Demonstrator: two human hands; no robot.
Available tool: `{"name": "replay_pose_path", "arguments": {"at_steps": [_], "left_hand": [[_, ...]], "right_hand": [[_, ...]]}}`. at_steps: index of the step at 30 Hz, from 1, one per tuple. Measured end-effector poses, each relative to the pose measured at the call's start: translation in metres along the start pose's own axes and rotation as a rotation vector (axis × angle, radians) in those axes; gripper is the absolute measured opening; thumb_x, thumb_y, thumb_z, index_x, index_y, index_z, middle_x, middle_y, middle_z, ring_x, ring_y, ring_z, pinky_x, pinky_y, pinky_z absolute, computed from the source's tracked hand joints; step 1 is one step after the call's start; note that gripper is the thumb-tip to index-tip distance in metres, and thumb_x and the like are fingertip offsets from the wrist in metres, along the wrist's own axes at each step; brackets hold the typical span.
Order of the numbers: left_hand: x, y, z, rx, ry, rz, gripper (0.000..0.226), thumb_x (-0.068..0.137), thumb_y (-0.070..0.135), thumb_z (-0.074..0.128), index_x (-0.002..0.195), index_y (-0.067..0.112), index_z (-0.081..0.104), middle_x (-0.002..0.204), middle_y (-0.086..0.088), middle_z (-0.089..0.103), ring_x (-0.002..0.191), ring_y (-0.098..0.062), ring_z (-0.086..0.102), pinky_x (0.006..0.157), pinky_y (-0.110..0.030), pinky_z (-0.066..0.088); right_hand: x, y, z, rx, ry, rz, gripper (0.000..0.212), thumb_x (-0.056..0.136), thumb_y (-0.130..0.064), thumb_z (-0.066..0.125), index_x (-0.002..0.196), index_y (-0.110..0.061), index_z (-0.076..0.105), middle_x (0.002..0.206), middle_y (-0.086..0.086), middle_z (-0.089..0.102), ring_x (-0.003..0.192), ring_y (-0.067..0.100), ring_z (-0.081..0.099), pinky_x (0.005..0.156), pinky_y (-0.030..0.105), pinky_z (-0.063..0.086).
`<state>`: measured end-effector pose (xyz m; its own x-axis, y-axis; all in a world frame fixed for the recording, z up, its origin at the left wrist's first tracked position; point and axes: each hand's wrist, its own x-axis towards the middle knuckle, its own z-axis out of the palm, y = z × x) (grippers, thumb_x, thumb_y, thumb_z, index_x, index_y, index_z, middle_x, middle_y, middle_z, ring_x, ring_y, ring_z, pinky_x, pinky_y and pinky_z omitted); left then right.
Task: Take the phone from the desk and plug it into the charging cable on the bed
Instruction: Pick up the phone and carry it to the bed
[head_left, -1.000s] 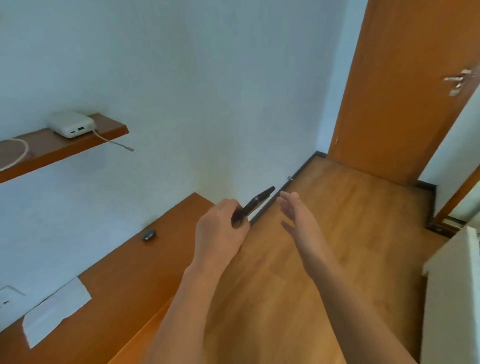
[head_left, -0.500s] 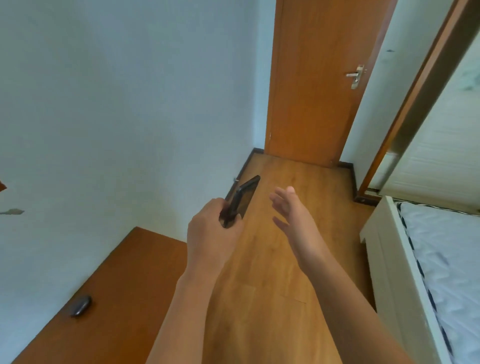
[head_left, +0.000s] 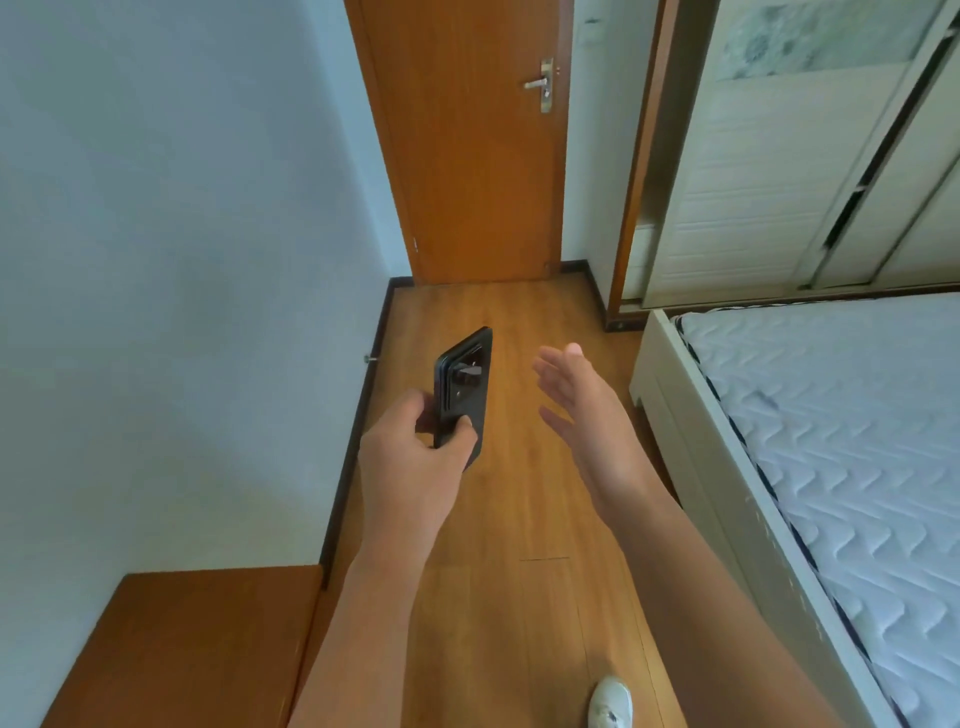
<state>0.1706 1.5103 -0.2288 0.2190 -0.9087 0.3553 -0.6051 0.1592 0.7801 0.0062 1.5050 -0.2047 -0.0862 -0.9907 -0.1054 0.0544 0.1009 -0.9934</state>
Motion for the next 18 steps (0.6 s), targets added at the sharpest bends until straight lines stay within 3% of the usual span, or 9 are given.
{"name": "replay_pose_path", "arguments": {"at_steps": [8,13,18], "left_hand": [[0.067,0.046,0.069,0.072,0.031,0.066,0.014,0.081,0.029,0.074,0.092,0.025,0.067,0.085,0.012,0.071,0.078,-0.004,0.065,0.065,-0.012,0.049],[0.098,0.061,0.098,0.093,0.043,0.115,0.015,0.082,0.029,0.075,0.09,0.029,0.062,0.083,0.014,0.067,0.075,-0.005,0.064,0.067,-0.018,0.057],[0.128,0.055,0.11,0.082,0.079,0.108,0.015,0.081,0.031,0.074,0.089,0.031,0.061,0.082,0.017,0.067,0.074,-0.002,0.064,0.063,-0.01,0.053]], "right_hand": [[0.087,-0.023,-0.048,0.046,-0.039,-0.015,0.07,0.083,-0.077,0.025,0.14,-0.04,0.04,0.146,-0.015,0.043,0.133,0.01,0.041,0.112,0.046,0.031],[0.13,-0.032,-0.062,0.055,-0.046,-0.04,0.065,0.086,-0.074,0.026,0.139,-0.039,0.042,0.143,-0.016,0.047,0.129,0.008,0.044,0.111,0.043,0.033],[0.163,-0.033,-0.062,0.05,-0.065,-0.031,0.065,0.086,-0.071,0.027,0.139,-0.037,0.042,0.141,-0.015,0.049,0.128,0.005,0.044,0.11,0.036,0.034]]}}
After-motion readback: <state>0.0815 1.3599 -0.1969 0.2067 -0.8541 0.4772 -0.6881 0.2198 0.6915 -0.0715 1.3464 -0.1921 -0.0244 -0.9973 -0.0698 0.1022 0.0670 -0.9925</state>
